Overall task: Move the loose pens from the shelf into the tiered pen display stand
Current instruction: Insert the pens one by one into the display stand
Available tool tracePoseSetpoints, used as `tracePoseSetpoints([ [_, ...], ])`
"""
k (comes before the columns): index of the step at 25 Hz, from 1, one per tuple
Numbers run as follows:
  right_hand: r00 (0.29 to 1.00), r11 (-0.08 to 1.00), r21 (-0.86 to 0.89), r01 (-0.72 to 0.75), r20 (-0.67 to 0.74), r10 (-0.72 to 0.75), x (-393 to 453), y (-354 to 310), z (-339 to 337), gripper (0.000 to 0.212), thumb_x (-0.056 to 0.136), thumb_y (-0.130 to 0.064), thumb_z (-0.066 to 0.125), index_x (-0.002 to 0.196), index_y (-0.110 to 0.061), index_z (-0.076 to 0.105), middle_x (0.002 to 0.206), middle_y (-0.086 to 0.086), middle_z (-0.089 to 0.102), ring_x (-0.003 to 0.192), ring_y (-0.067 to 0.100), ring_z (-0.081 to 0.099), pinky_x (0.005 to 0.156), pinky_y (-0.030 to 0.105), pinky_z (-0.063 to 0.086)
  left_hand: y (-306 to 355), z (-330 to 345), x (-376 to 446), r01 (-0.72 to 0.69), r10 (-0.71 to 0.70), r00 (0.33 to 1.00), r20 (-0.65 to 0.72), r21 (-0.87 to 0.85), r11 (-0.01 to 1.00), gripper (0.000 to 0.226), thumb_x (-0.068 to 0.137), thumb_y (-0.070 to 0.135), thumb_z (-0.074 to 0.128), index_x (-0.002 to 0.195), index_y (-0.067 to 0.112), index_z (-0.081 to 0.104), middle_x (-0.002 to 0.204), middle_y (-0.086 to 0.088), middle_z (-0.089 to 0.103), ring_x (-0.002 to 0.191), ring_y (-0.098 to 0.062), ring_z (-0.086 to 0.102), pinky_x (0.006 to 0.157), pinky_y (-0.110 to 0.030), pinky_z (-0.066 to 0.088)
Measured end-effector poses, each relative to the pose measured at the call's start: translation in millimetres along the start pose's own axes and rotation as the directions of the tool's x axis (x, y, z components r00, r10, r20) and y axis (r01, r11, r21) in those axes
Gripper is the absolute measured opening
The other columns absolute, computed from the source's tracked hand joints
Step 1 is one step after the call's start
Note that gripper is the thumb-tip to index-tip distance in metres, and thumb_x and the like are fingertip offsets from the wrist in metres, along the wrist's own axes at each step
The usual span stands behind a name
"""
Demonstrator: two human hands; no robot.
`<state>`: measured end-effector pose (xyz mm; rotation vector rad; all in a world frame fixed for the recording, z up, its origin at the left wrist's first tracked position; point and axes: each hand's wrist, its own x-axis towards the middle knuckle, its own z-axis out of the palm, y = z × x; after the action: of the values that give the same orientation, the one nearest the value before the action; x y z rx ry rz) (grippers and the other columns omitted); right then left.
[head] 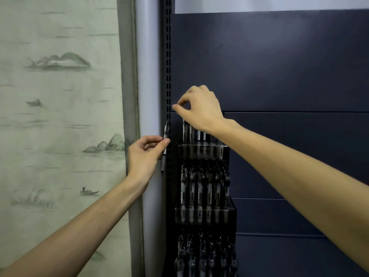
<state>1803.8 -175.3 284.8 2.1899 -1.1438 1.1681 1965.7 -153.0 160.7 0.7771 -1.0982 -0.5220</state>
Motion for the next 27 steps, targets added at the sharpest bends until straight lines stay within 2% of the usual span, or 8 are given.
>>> tracePoseSetpoints([
  [2,0.996,0.994,0.107,0.033,0.073,-0.041,-9,-9,2,0.035,0.091,-0.059,0.062,0.092,-0.029,0.082,0.094,-0.010,0.075,0.103,0.017,0.060,0.090,0.039,0.050,3,3,-3,0.009,-0.009,1.000,0.008,-0.023,1.000,0.012,0.088,0.013,0.080,0.096,0.007,0.073,0.080,-0.002,0.074,0.072,-0.008,0.064,0.066,-0.022,0.054],
  [6,0.983,0.961,0.275,-0.035,0.182,-0.017,-16,-17,4,0.025,0.089,-0.047,0.072,0.083,-0.025,0.082,0.071,-0.008,0.073,0.071,0.009,0.064,0.078,0.037,0.056,13,10,-9,0.025,-0.021,0.999,0.048,-0.072,0.997,0.005,0.093,0.009,0.073,0.097,0.008,0.074,0.081,0.000,0.077,0.077,-0.008,0.071,0.074,-0.023,0.059],
  [9,0.996,0.937,0.341,-0.072,0.081,0.047,-10,-12,-11,0.026,0.091,-0.043,0.073,0.077,-0.022,0.081,0.050,-0.012,0.061,0.048,0.001,0.053,0.062,0.030,0.051,17,8,-9,-0.015,0.017,0.999,0.046,-0.048,0.999,0.012,0.098,0.013,0.068,0.108,0.010,0.073,0.090,0.000,0.076,0.078,0.000,0.071,0.071,-0.019,0.057],
  [11,0.987,0.934,0.329,-0.136,-0.032,0.155,-2,-3,-21,0.031,0.094,-0.044,0.069,0.077,-0.020,0.079,0.048,-0.007,0.058,0.044,0.002,0.051,0.060,0.030,0.051,15,4,-10,-0.021,0.021,1.000,0.023,-0.012,1.000,0.013,0.101,0.015,0.064,0.111,0.011,0.071,0.098,-0.001,0.074,0.077,-0.001,0.069,0.064,-0.019,0.056],
  [16,0.957,0.943,0.240,-0.231,-0.121,0.265,7,11,-32,0.032,0.096,-0.044,0.066,0.082,-0.018,0.079,0.060,-0.007,0.065,0.056,0.007,0.059,0.068,0.032,0.056,6,-17,-13,0.040,-0.040,0.999,-0.012,0.066,0.997,0.014,0.101,0.006,0.060,0.113,0.005,0.067,0.100,-0.004,0.069,0.075,-0.012,0.067,0.054,-0.018,0.053],
  [23,0.981,0.976,0.099,-0.193,0.031,0.191,8,6,-29,0.031,0.096,-0.042,0.066,0.084,-0.017,0.078,0.066,-0.004,0.068,0.067,0.011,0.064,0.075,0.037,0.060,4,-21,-12,0.076,-0.071,0.997,-0.043,0.126,0.989,0.018,0.101,0.005,0.055,0.115,0.008,0.065,0.106,-0.003,0.066,0.078,-0.012,0.069,0.055,-0.019,0.055],
  [25,0.980,0.983,0.008,-0.181,0.086,0.180,7,2,-22,0.032,0.096,-0.043,0.067,0.079,-0.017,0.075,0.072,-0.002,0.068,0.093,0.020,0.066,0.080,0.039,0.058,9,-14,-14,0.072,-0.069,0.997,-0.030,0.123,0.990,0.018,0.101,0.004,0.054,0.115,0.009,0.065,0.105,-0.001,0.066,0.080,-0.013,0.069,0.055,-0.018,0.055],
  [27,0.979,0.983,-0.028,-0.182,0.087,0.184,4,0,-13,0.035,0.096,-0.044,0.067,0.075,-0.016,0.073,0.083,0.003,0.072,0.115,0.028,0.056,0.085,0.041,0.055,16,-9,-16,0.062,-0.061,0.998,-0.012,0.116,0.991,0.017,0.101,0.003,0.054,0.114,0.010,0.064,0.102,0.001,0.065,0.080,-0.012,0.068,0.055,-0.018,0.055],
])
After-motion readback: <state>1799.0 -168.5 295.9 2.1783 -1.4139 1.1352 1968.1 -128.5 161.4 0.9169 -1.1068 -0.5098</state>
